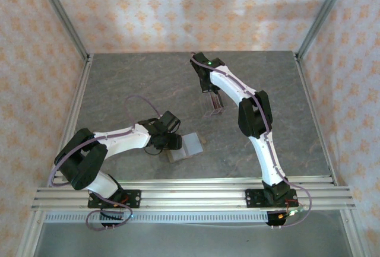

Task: Put the credit cards into the card holder
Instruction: Pick up the credit card from the storage box.

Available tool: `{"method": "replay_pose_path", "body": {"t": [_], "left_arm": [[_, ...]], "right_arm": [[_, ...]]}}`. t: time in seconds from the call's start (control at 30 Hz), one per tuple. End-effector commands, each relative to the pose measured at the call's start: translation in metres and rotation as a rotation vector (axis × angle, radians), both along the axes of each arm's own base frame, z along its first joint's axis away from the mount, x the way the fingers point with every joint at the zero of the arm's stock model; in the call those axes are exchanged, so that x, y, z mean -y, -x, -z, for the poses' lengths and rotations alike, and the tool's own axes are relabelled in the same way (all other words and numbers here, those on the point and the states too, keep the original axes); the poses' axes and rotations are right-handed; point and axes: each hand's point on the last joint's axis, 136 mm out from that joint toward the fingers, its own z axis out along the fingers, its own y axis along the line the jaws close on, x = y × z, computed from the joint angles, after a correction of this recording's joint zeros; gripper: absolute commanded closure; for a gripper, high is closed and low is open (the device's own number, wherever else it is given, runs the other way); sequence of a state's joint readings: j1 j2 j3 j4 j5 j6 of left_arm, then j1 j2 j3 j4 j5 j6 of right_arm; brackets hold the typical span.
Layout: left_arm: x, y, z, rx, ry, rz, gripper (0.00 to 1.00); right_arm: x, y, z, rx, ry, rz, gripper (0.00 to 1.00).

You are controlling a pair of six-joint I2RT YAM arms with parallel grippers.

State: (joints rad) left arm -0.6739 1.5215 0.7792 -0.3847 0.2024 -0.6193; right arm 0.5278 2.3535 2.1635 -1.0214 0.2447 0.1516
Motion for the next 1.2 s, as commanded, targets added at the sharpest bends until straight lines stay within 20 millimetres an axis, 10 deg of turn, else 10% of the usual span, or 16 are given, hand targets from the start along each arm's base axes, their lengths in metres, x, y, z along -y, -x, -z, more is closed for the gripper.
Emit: {"method": "replay_pose_path", "body": {"t": [0.0,1.17], "left_arm": [[0.003,-0.008,-0.007,0.024,0.012,-0.004,0.47],[0.003,-0.009,-0.006,0.023,0.009,-0.002,0.47]], "right_arm": [[0.008,0.007,-0.008,-0.006,0.061,-0.008,0.97],[-0.007,0.01,-0.072,0.09,-0.009,-0.05,1.0]]}}
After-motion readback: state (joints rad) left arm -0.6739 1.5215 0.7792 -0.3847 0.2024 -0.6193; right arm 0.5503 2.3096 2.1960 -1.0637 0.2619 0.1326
